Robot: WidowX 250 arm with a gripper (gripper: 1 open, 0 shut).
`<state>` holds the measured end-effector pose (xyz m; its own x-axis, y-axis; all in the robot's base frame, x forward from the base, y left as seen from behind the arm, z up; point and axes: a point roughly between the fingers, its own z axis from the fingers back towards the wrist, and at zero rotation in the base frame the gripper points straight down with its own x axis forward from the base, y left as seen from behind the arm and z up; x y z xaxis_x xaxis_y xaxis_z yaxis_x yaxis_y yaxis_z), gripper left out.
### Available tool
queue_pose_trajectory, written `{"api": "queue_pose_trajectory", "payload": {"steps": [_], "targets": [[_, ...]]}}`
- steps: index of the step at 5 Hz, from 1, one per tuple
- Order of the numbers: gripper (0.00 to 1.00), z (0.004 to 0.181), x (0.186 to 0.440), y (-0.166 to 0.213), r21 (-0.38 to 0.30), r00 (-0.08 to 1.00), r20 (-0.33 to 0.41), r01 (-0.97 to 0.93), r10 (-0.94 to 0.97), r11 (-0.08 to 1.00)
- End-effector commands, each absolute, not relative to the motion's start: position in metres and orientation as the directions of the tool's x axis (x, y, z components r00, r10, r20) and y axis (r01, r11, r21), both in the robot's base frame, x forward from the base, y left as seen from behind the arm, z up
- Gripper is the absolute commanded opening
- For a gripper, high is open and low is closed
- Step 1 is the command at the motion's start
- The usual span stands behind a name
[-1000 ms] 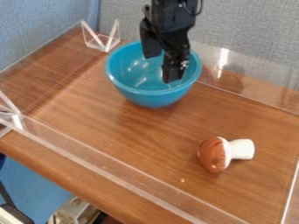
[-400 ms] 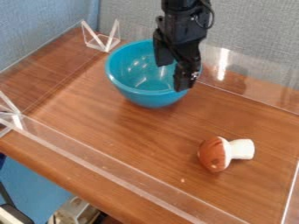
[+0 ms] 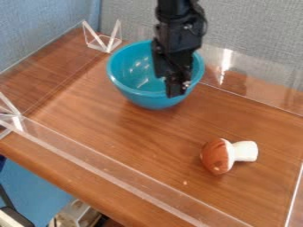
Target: Remove the mushroom from inside the blue bowl and put it on the table
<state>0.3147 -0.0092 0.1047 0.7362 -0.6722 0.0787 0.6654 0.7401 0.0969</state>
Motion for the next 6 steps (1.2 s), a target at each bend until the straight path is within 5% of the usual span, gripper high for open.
{"api": "queue_pose_trajectory", "payload": {"steps": [1,2,6], "targets": [[1.00,0.139,0.322,-0.029,0.152,0.657,0.151,0.723,-0.739,0.674],[0.00,0.131,0.322,-0.037,0.133,0.667,0.140,0.720,-0.732,0.681],[0.00,0.105,0.328,-0.052,0.050,0.629,0.104,0.771,-0.771,0.635]]}}
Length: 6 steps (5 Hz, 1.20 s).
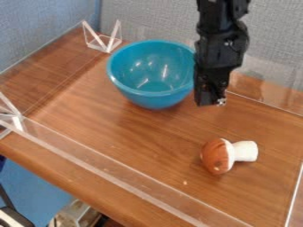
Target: Remove the mushroom from inside the blue bowl and put it on the table
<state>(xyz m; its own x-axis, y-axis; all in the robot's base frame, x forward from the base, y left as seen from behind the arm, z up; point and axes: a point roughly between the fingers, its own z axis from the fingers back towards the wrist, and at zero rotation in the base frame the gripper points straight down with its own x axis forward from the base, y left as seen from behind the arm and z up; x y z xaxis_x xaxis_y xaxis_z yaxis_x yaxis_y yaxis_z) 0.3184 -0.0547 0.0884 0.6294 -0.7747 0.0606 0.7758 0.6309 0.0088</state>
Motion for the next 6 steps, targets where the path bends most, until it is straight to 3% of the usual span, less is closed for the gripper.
{"api": "queue_pose_trajectory", "payload": {"steps": [1,3,4,6], "targets": [[0.00,0.101,0.329,-0.059,0.028,0.645,0.104,0.759,-0.757,0.650],[0.00,0.094,0.330,-0.065,-0.005,0.622,0.106,0.781,-0.776,0.625],[1.00,0.091,0.331,-0.064,-0.013,0.582,0.113,0.811,-0.805,0.585],[1.00,0.112,0.321,-0.057,-0.012,0.624,0.134,0.778,-0.770,0.629]]}}
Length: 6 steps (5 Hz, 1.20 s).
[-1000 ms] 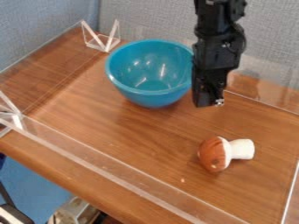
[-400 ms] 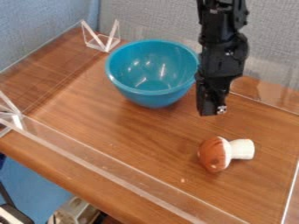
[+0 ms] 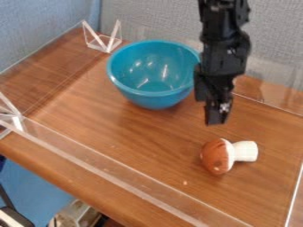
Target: Remove the mushroom from inside the blue bowl and put it on the table
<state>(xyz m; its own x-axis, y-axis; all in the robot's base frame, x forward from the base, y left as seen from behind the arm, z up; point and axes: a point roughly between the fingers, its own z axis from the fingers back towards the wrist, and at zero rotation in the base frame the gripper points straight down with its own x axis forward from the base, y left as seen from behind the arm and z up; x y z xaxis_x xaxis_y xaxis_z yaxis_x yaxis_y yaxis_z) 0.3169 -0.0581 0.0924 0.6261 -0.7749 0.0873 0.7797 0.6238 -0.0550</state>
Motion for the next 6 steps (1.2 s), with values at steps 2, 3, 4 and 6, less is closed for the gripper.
{"api": "queue_pose_trajectory", "payload": {"steps": [2,3,4,6], "targets": [[1.00,0.122,0.319,-0.039,-0.013,0.656,0.141,0.750,-0.742,0.661],[1.00,0.119,0.317,-0.035,-0.016,0.647,0.145,0.758,-0.748,0.652],[1.00,0.118,0.315,-0.029,-0.022,0.673,0.145,0.735,-0.725,0.678],[1.00,0.132,0.312,-0.025,-0.015,0.708,0.151,0.700,-0.690,0.714]]}}
